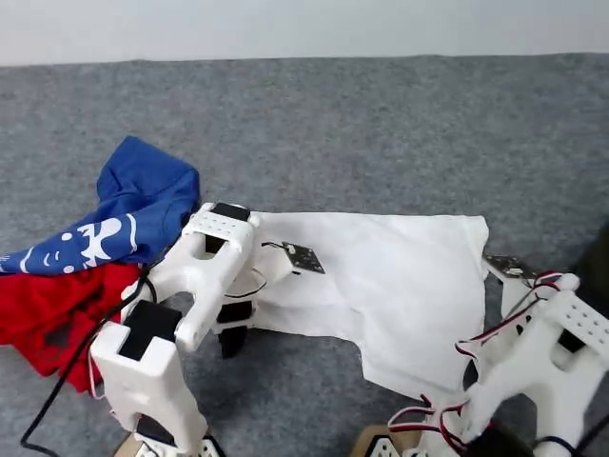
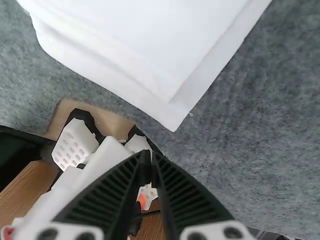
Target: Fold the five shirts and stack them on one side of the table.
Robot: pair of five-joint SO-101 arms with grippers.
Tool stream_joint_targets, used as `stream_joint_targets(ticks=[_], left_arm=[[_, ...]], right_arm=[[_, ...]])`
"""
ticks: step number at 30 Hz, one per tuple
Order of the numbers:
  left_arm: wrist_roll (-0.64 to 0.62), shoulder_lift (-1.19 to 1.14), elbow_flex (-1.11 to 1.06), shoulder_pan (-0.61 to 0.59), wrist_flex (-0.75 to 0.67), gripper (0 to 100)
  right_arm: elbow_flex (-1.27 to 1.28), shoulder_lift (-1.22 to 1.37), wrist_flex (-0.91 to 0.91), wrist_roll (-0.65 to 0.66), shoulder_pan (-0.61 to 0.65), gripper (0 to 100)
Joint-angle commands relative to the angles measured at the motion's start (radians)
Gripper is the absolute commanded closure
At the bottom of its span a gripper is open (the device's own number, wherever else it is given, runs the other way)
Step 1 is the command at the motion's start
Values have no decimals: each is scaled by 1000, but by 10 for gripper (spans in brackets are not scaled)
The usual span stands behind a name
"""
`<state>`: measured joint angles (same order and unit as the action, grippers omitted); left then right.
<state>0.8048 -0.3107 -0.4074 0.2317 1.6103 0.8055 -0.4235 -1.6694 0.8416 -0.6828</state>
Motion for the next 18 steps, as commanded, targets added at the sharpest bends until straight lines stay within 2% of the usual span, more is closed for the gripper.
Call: stream_joint_targets(ticks=[1,7,11,18], left_arm=[[9,55,59,5,64,885],[5,57,145,51,141,921],[-28,74,159,97,143,930],[-98,315,120,186,140,930]], right_arm=[[-48,-36,-4,-5,-4,988],[-48,-36,-5,-5,-5,988],[-48,-36,-13,-5,-10,988],[-48,-36,-10,-5,-10,988]])
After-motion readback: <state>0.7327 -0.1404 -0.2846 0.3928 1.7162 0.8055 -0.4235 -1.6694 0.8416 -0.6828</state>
